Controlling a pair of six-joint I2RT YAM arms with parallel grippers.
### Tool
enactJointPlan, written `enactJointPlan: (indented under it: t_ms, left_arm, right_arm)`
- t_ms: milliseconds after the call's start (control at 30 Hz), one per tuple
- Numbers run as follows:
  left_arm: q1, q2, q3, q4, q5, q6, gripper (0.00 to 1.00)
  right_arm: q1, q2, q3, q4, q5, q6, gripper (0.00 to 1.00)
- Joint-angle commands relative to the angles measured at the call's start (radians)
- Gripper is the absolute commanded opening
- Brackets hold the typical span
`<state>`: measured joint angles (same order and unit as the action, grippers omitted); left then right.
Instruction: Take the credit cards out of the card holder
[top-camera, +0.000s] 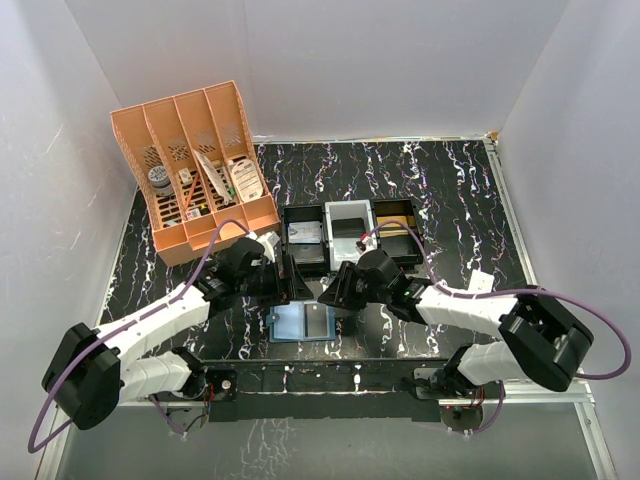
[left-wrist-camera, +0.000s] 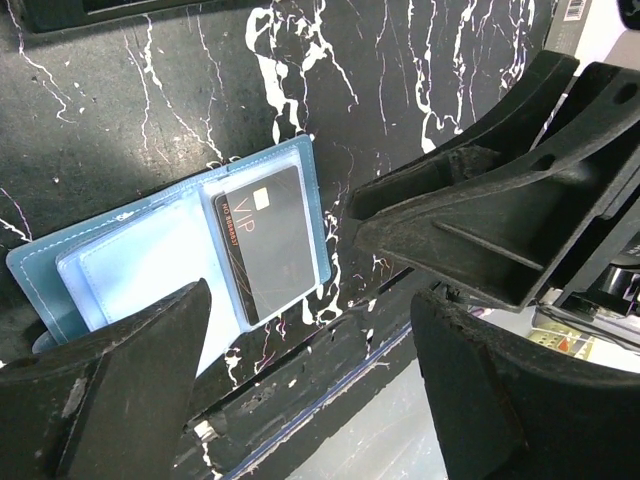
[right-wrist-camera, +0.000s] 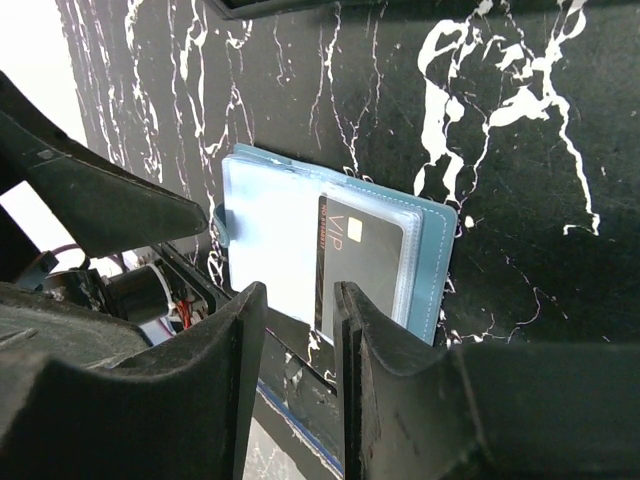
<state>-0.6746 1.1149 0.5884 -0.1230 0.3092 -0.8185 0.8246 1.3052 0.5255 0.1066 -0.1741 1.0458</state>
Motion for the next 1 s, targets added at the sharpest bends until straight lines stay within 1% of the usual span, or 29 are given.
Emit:
enactJointPlan:
  t_ms: [0, 167, 300, 433, 567, 733, 867, 967]
  left_arm:
    - [-0.008, 0.002, 0.008, -0.019, -0.018, -0.018, 0.78]
    - [-0.010, 0.022, -0.004, -0.012, -0.003, -0.019, 0.72]
    - [-0.011, 0.036, -0.005, -0.025, 0.001, -0.008, 0.70]
    - [-0.012, 0.025, 0.001, -0.079, -0.019, 0.004, 0.71]
    - [-0.012, -0.003, -0.029, -0.066, -0.017, -0.005, 0.69]
    - [-0.013, 0.002, -0.039, -0.065, -0.010, -0.004, 0.67]
    - [-0.012, 0.000, -0.036, -0.064, -0.022, 0.001, 0.66]
    - [-0.013, -0.006, -0.034, -0.068, -0.031, 0.004, 0.66]
  right_arm:
    - [0.007, 0.044, -0.002, 0.071, -0.041, 0.026, 0.31]
    - [0.006, 0.114, -0.028, 0.088, -0.079, 0.046, 0.30]
    - [0.007, 0.150, -0.036, 0.069, -0.077, 0.055, 0.29]
    - [0.006, 0.118, -0.003, -0.034, -0.005, 0.045, 0.28]
    - [0.007, 0.054, 0.021, -0.071, 0.032, 0.021, 0.28]
    - [0.007, 0.017, 0.030, -0.015, -0.029, 0.013, 0.29]
    - [0.008, 0.050, 0.029, 0.057, -0.097, 0.043, 0.29]
    - [0.008, 0.103, 0.023, 0.087, -0.119, 0.064, 0.29]
